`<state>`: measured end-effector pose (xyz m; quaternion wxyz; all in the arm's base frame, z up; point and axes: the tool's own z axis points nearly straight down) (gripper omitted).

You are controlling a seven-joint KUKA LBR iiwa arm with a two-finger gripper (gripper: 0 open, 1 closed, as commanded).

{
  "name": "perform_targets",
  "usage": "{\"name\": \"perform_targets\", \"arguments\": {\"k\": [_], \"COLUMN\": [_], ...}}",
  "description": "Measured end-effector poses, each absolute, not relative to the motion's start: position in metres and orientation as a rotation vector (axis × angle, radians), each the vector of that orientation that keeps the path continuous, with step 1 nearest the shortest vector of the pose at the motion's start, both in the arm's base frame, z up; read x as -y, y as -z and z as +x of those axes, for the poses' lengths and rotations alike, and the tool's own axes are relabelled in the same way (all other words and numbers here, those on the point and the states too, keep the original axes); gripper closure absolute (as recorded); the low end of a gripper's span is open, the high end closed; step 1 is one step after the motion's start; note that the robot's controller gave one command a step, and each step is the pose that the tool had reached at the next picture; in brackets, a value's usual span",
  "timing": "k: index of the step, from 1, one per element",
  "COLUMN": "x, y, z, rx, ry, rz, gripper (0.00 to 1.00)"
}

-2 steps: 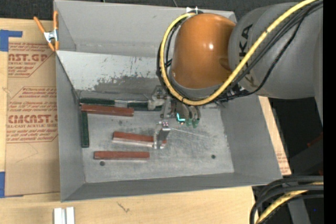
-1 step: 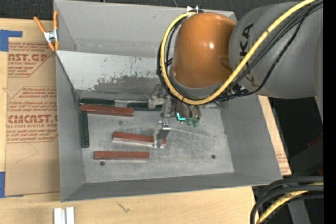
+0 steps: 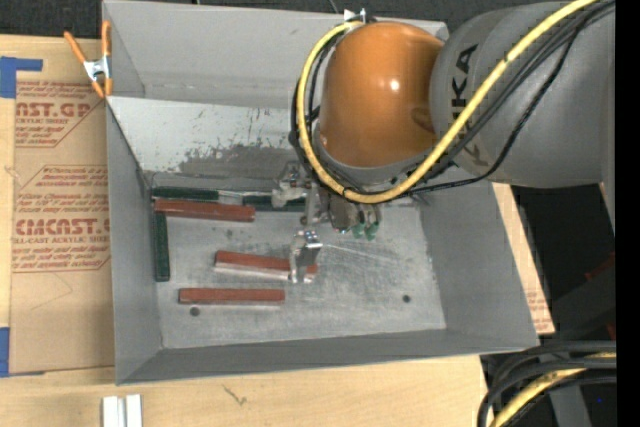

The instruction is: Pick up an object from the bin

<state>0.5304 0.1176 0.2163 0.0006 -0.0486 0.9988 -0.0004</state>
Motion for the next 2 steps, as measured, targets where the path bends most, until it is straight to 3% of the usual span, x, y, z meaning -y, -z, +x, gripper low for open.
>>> {"name": "perform_targets", "arguments": {"k": [1,2], "x": [-0.1009,-0.1008], "y": [-0.0882,-0.0881], "z": [0.5275,0.5273], "rx": [-3.112,-3.113], "ry": [-0.002,-0.002], "rz": [-0.421,-0.422], "gripper": [1.00,1.00]}}
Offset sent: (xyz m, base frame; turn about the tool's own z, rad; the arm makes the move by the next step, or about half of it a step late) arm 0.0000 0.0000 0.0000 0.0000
